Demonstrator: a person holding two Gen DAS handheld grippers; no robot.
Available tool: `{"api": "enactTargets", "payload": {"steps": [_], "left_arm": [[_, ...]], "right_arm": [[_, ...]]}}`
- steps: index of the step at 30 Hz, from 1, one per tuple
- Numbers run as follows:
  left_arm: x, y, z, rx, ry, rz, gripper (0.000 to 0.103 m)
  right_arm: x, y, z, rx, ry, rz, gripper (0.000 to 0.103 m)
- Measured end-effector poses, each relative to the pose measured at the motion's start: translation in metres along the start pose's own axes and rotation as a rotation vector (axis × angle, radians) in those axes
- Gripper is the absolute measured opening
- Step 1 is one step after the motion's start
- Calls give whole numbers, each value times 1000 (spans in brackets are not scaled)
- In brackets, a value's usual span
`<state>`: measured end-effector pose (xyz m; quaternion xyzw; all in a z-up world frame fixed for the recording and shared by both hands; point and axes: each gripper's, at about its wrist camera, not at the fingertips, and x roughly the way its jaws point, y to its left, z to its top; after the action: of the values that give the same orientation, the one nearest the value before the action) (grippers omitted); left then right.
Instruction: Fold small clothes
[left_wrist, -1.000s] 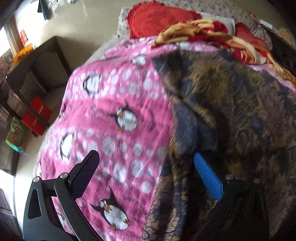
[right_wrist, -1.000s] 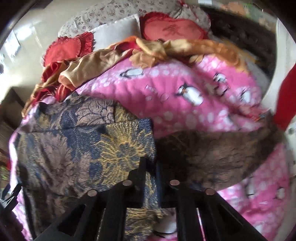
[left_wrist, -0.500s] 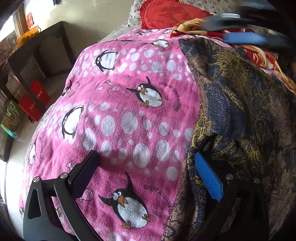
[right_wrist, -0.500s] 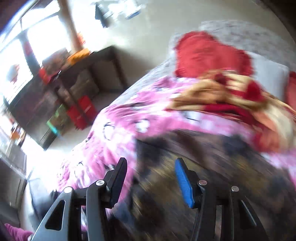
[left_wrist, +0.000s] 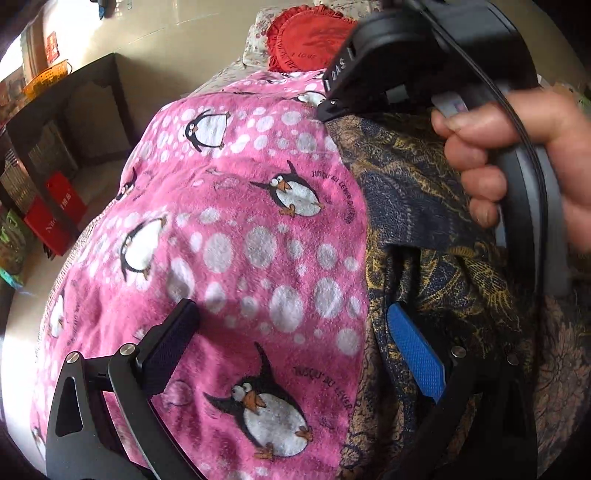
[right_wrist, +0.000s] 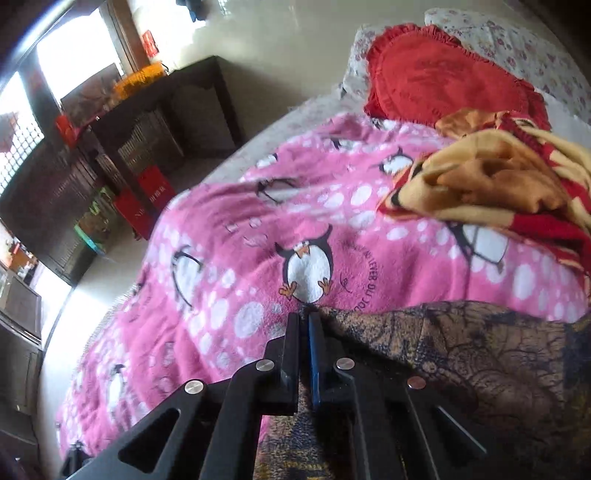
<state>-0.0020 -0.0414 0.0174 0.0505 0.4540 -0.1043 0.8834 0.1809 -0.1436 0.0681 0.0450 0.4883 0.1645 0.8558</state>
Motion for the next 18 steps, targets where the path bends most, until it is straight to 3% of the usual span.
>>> {"api": "enactTargets", "payload": {"steps": [1,3,5,9,13,18], "left_arm": [[-4,2,2,-3,-7,-1,103],[-11,7,6,-17,-26,3,103],[-20,7,12,-19,-56,-2,103],[-26,-9,30,9,-95,2,103],[-24,-29,46,27,-111,-39,103],[24,-47,53,55,13,28,103]], "right_arm": [[-5,-1,-2,4,-21,10,5],[-27,-7,-8,40,-45,67,15],[-58,-17,-24,72,-64,84,41],[-109,-43,-73,92,-85,4,41],[-129,-69,-119,51,-50,-203,42],[-118,-116,-140,161,4,-319,42]]}}
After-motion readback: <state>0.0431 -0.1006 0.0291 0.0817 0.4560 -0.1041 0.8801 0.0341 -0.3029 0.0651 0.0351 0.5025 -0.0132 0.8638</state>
